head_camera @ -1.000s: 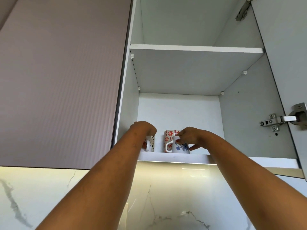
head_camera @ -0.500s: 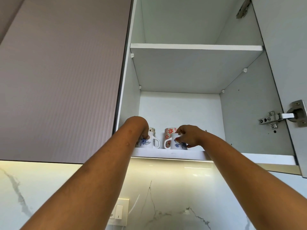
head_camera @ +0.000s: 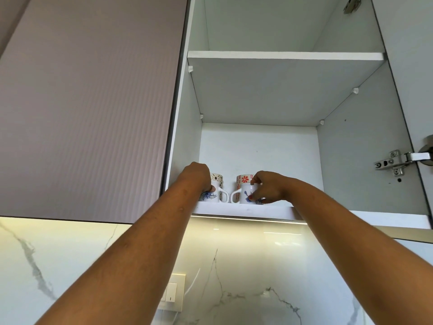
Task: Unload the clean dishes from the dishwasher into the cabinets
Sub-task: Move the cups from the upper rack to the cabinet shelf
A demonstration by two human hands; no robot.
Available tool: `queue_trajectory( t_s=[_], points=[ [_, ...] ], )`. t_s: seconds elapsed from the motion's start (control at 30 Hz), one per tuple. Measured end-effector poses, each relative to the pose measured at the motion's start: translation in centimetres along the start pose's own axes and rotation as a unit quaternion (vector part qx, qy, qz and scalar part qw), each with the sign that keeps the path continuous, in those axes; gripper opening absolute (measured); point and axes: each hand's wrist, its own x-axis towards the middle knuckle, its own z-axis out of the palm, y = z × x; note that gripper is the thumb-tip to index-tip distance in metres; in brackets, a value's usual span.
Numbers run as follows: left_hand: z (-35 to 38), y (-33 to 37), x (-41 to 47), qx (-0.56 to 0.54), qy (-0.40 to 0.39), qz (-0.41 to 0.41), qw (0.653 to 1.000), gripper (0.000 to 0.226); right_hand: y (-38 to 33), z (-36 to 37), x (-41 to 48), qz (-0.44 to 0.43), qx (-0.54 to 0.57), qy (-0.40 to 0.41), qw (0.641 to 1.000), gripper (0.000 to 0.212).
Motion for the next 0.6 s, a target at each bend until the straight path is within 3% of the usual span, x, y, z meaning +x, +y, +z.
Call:
queue_trajectory(
  t_s=[0.23,0.5,0.6],
  points=[
    [-0.2,0.1,-0.5,-0.026,0.000,0.001,1.000,0.037,0.0,0.0,0.1,-0.023,-0.080,0.024,0.996,0.050],
    [-0.3,0.0,-1.3,-0.026,0.006,0.017,0.999,0.041,0.2,0.0,0.2,-0.011,-0.088,0.025,0.996,0.052],
    [-0.5,0.0,-1.9,-0.020,0.051,0.040,0.998,0.042,0.2,-0.3,-0.1,-0.031,-0.153,0.064,0.986,0.055]
  ],
)
